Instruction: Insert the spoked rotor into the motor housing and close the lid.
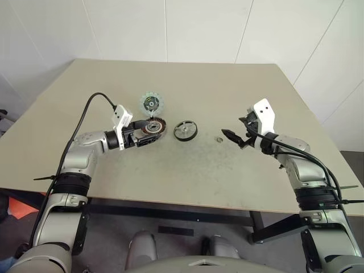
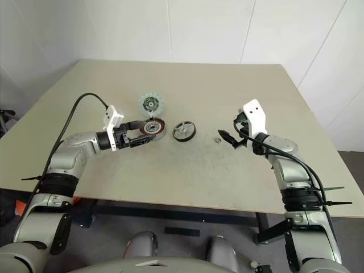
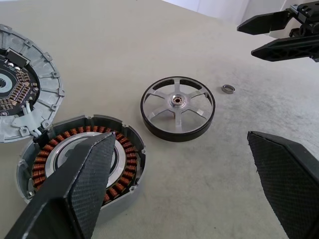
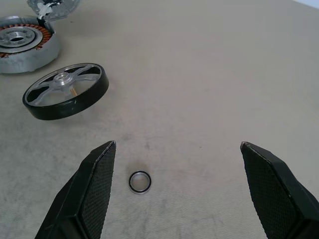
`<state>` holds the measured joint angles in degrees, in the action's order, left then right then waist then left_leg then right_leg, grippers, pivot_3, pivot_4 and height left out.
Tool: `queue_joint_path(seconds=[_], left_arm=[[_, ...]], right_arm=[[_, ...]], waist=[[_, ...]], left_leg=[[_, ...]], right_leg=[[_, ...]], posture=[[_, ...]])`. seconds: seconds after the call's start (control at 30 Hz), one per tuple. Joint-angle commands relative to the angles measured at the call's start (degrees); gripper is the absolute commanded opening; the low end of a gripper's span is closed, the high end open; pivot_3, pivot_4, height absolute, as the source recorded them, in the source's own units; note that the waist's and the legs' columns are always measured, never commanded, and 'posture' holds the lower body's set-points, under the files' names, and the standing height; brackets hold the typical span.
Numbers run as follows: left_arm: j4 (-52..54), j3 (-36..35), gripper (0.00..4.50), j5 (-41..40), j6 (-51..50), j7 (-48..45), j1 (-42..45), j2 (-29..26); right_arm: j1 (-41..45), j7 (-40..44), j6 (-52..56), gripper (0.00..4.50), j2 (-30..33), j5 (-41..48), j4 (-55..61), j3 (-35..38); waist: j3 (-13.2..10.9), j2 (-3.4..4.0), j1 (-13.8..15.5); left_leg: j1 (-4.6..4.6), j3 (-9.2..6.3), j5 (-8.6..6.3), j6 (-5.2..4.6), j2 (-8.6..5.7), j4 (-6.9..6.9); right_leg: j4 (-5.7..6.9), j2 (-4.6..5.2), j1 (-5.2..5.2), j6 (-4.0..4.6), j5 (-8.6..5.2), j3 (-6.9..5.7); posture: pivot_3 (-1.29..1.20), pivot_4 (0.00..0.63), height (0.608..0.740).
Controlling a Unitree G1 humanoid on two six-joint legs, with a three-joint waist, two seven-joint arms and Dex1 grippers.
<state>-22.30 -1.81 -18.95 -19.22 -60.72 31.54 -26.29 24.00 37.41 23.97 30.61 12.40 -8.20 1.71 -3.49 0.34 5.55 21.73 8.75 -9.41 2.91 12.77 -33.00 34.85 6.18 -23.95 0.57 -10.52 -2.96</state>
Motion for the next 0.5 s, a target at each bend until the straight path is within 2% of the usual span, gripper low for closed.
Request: queue_joint_path(seconds=[0.03,0.4,0.5], left_arm=[[1.7,-0.7,4.49,-0.8,0.5,0.2,1.2,-0.4],[0.6,-0.4,4.49,-0.2,1.2,0.8,2.0,0.1],[0.0,-0.2,4.49,0.4,1.6,1.8,2.0,0.4]], right_arm=[[1.2,-0.3,-0.9,4.5,0.0,0.2,1.5,1.2],[1.3,-1.2,-0.6,4.5,-0.4,0.6,1.7,1.6],[2.8,-4.1,1.1,4.5,-4.0,3.1,2.0,3.5]], waist=[[0.0,0.0,0.0],[0.0,0.0,0.0],[0.0,0.0,-0.1]], left_leg=[[0.0,0.0,0.0,0.0,0.0,0.0],[0.0,0.0,0.0,0.0,0.0,-0.01],[-0.03,0.0,0.01,0.01,0.01,-0.01]], right_leg=[[0.0,0.0,0.0,0.0,0.0,0.0],[0.02,0.0,0.0,0.0,0.0,0.0],[0.02,-0.01,0.02,0.0,0.0,0.0]], posture=[[0.0,0.0,0.74],[0.0,0.0,0.74],[0.0,0.0,0.74]])
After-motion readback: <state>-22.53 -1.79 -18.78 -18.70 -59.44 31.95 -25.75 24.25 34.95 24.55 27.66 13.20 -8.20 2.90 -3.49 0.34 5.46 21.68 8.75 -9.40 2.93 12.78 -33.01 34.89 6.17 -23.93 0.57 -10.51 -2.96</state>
